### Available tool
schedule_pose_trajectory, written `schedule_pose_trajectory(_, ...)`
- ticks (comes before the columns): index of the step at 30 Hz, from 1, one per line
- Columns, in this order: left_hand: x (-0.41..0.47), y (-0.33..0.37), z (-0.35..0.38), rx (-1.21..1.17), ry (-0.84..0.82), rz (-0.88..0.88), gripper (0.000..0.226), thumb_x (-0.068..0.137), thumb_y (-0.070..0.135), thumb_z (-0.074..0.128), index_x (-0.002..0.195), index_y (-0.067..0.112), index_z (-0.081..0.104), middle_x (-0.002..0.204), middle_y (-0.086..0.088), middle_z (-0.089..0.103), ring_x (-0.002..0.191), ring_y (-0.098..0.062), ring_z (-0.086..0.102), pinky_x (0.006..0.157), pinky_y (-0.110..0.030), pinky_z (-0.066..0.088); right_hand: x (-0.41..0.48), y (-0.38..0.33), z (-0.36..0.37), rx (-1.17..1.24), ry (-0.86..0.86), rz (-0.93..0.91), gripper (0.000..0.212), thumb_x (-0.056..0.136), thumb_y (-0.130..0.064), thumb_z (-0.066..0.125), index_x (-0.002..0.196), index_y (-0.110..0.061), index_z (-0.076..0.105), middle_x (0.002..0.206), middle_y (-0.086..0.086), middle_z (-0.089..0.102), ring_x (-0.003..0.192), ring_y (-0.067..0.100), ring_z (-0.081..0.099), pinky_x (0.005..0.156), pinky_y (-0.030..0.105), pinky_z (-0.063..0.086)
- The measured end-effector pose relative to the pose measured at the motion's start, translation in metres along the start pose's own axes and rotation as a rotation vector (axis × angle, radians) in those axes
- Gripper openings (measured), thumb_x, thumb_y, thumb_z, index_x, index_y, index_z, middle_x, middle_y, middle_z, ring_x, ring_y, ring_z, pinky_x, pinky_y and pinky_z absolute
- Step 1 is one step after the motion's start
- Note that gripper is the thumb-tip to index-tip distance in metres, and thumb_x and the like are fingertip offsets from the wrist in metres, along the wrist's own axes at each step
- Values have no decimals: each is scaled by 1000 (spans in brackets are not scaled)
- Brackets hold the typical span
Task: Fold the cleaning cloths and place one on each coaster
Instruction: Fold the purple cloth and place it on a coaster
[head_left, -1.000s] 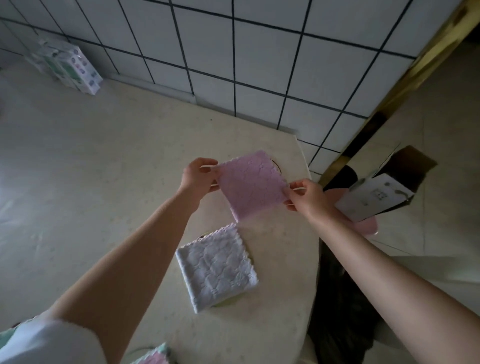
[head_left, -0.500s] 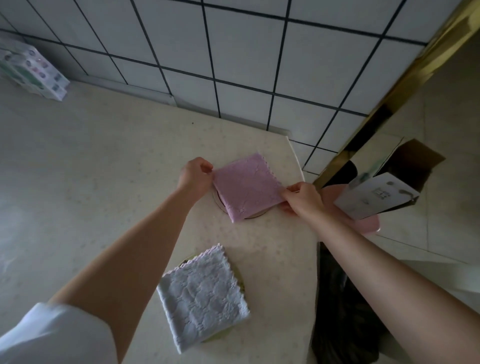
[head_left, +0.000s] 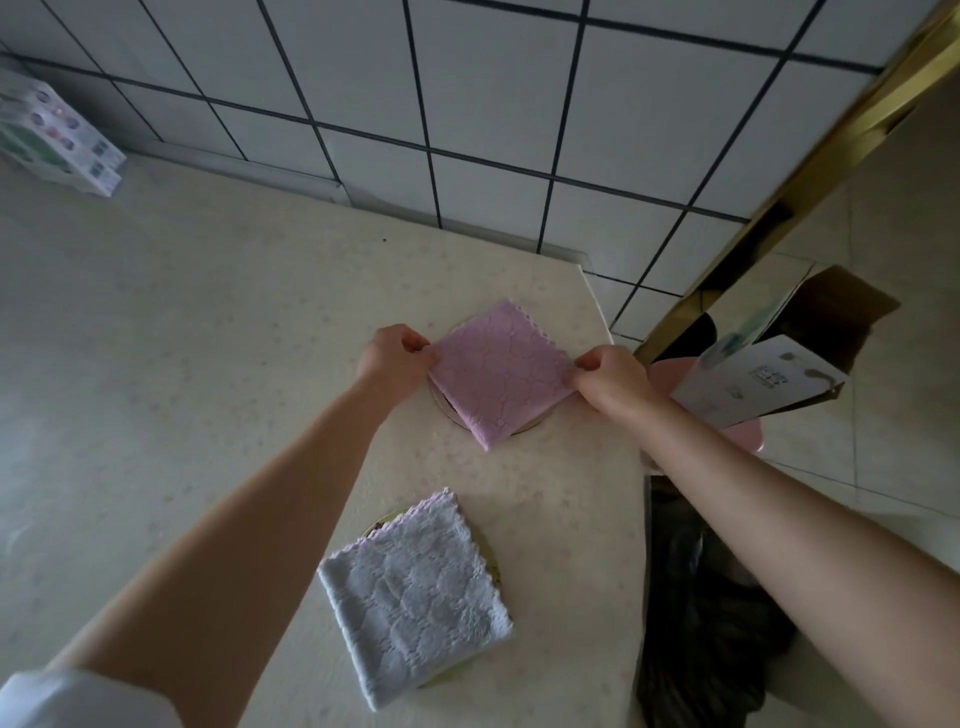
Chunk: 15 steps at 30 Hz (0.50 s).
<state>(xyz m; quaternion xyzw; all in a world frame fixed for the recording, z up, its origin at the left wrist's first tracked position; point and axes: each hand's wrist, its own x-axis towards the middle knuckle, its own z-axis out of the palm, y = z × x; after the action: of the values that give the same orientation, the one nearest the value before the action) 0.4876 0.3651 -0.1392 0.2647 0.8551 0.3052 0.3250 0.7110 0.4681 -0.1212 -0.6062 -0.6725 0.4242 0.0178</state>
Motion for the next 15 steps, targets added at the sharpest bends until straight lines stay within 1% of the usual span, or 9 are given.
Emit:
schedule_pose_trajectory(2,-10,-6,-2,-45,15,-39,12,80,20,72,73,22,62,68,6,58,69,-16,54,64,-27,43,5,-5,-4,-38,-4,-48,22,87,-17,61,107,-9,65,99,3,61,95,19,57,75,24,40)
schedule_pose_trajectory(3,-16,-10,-2,-72,24,-63,15,79,21,73,70,24,61,67,6,58,66,-14,52,61,-24,41,8,-8,-5,-55,-4,-72,24,88,-18,62,110,-9,64,105,4,63,99,20,58,76,22,38)
schedule_pose_trajectory(4,-23,-14,-1,-96,28,-90,16,78,21,74,68,24,61,65,6,57,63,-13,50,57,-23,38,12,-10,-6,-63,-8,-86,24,88,-18,62,110,-9,64,110,6,64,102,21,58,76,22,37)
schedule_pose_trajectory(6,-38,-23,1,-135,36,-151,16,77,23,75,69,24,62,65,5,57,60,-12,49,55,-23,37,17,-16,-7,-74,-26,-99,23,87,-16,62,109,-9,65,113,8,64,104,22,59,77,22,38)
schedule_pose_trajectory(8,-49,-30,5,-169,51,-185,12,77,25,75,73,23,64,66,5,59,61,-12,51,56,-23,38,22,-22,-6,-94,-24,-104,22,86,-15,63,108,-10,65,114,8,64,105,24,59,77,23,39)
schedule_pose_trajectory(11,-61,-33,8,-204,90,-186,9,79,26,74,81,21,67,71,7,62,66,-12,55,62,-23,41,27,-27,-4,-125,-5,-95,21,85,-15,65,105,-11,66,113,9,65,104,24,60,76,22,41)
schedule_pose_trajectory(15,-66,-29,8,-150,127,-149,13,82,27,72,89,17,69,80,3,66,72,-14,58,66,-24,44,29,-29,-5,-178,-17,-88,20,85,-13,65,104,-9,68,112,9,66,105,23,59,74,19,37)
